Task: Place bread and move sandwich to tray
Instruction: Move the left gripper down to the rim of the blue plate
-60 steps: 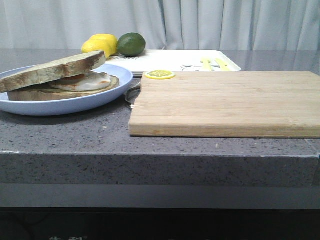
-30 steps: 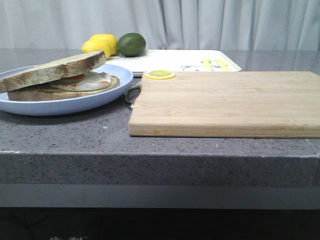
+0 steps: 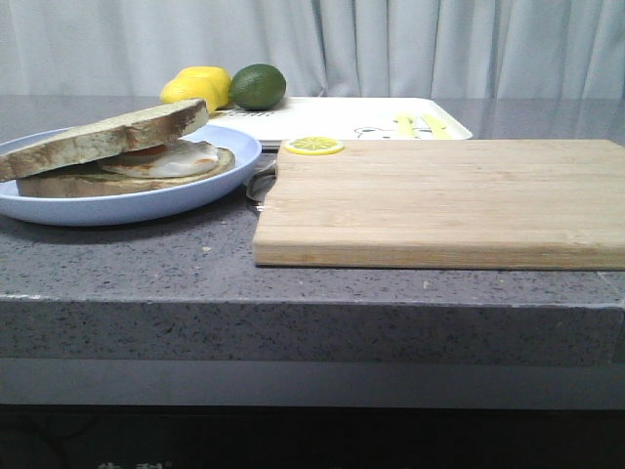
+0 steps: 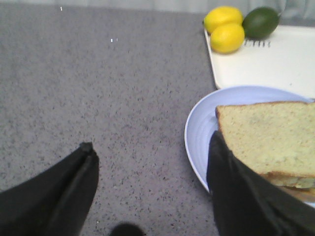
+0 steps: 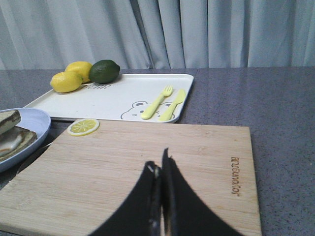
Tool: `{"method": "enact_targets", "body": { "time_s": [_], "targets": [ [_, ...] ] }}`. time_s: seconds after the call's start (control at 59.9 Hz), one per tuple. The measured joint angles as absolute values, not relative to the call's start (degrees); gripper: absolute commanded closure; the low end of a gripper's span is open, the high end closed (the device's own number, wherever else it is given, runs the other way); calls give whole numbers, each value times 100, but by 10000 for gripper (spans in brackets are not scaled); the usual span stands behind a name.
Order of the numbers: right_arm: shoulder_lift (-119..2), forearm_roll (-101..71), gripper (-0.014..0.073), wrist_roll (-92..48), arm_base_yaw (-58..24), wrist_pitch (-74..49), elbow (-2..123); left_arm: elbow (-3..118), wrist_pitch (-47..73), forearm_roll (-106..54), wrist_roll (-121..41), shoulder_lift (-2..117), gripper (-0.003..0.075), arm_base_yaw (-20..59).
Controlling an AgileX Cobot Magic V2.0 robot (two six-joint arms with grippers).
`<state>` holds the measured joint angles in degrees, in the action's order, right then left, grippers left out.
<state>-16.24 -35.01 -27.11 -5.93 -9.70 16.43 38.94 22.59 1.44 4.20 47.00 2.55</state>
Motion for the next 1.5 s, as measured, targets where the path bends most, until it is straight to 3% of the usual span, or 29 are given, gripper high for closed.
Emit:
{"method": "enact_targets", "body": {
  "time_s": [0.35, 0.584, 1.502],
  "targets": [
    [-1624, -3507, 663, -2711, -593, -983, 1643, 5523, 3333, -197, 420, 7261, 262, 255],
    [-1624, -3515, 663, -2711, -593, -983, 1643, 6118, 3652, -340, 420, 8244, 262, 255],
    [-1624, -3515, 663, -2715, -593, -987, 1643, 6221, 3434, -447, 420, 8530, 262, 484]
  ]
}}
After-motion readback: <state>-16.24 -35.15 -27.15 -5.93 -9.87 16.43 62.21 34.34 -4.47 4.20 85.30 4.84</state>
